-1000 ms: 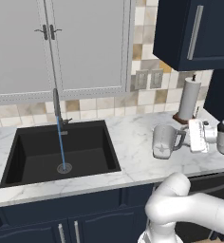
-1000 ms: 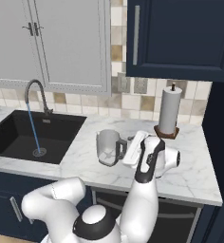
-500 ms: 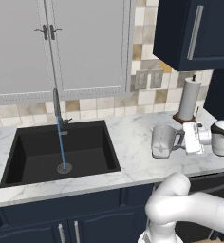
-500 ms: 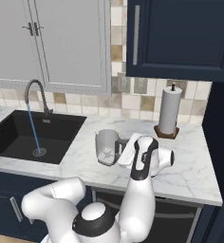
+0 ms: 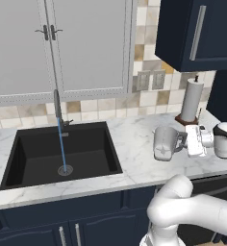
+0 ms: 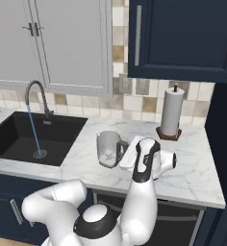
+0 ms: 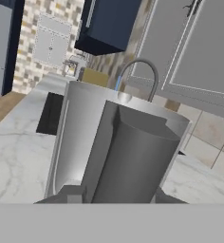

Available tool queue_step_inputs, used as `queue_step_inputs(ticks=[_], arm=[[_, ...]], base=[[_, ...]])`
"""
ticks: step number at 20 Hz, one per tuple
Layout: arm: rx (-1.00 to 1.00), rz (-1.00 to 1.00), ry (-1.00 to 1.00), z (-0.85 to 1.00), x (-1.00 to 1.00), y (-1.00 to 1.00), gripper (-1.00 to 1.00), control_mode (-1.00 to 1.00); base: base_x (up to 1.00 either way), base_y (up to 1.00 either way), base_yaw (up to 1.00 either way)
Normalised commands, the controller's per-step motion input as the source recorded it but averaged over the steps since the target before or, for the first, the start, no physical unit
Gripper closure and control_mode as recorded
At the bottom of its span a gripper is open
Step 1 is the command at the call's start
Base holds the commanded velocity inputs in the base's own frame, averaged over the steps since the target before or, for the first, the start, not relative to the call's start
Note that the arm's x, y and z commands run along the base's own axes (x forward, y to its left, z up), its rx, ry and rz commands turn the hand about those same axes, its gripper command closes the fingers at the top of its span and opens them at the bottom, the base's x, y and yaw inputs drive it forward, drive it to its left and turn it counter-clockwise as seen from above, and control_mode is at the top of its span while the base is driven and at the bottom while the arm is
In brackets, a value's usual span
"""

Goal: Turn on the sink faucet and place the jug under the water for a few seconds to fill it up.

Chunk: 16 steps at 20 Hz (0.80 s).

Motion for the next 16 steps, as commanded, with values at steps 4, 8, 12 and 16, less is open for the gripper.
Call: queue_step_inputs(ticks=[4,8,12,16], arm=[[0.00,0.00,0.00,0.00,-0.06,0.00,1.00,-1.00],[0.00,-0.06,-0.01,0.13,-0.28,0.06,1.00,-1.00],[-0.01,-0.06,-0.05,0.43,-0.24,0.42,1.00,-1.00],[-0.03,-0.07,-0.03,0.50,-0.04,0.85,1.00,-1.00]], base=[[0.00,0.00,0.00],[0.00,0.00,0.00],[0.00,0.00,0.00],[0.00,0.00,0.00]])
